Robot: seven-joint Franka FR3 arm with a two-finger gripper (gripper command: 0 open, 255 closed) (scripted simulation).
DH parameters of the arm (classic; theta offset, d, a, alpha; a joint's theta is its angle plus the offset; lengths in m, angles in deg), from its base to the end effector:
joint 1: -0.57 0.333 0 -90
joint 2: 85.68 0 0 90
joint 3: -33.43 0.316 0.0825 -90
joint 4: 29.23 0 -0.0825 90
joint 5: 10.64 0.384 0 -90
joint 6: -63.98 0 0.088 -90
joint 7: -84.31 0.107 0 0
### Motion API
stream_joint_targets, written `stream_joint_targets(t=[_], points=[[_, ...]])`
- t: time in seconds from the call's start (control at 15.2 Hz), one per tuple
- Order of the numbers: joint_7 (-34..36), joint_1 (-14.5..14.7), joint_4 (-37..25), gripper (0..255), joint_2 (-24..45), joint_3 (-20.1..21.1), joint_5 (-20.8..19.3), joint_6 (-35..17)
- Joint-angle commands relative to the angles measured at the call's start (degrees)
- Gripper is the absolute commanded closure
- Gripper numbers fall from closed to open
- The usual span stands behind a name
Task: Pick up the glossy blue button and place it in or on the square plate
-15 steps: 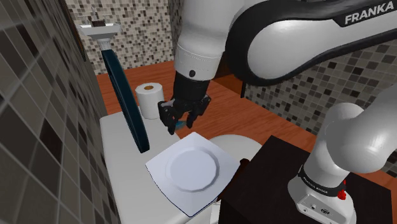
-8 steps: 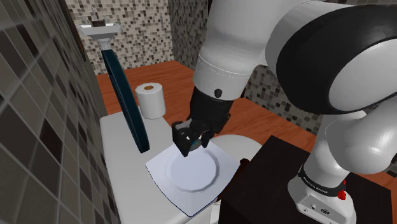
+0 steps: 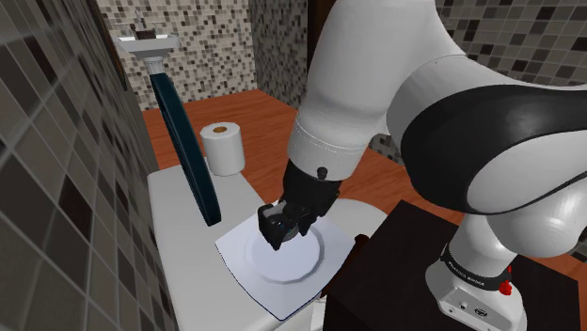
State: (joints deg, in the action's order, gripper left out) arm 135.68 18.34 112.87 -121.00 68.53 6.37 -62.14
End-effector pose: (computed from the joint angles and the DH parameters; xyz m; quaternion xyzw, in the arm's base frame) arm 0.2298 0.3479 0.4867 -0.9871 0.0828 -0.1147 0.0756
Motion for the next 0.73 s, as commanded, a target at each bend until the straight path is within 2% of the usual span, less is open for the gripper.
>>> stream_joint_targets(t=[0.0,0.26,0.66], points=[[0.02,0.16,1.52,255,0.22,0.47,0.34,-1.75],[0.22,0.14,3.6,255,1.25,1.52,0.72,-4.87],[0.22,0.14,3.6,255,1.25,1.52,0.72,-4.87]])
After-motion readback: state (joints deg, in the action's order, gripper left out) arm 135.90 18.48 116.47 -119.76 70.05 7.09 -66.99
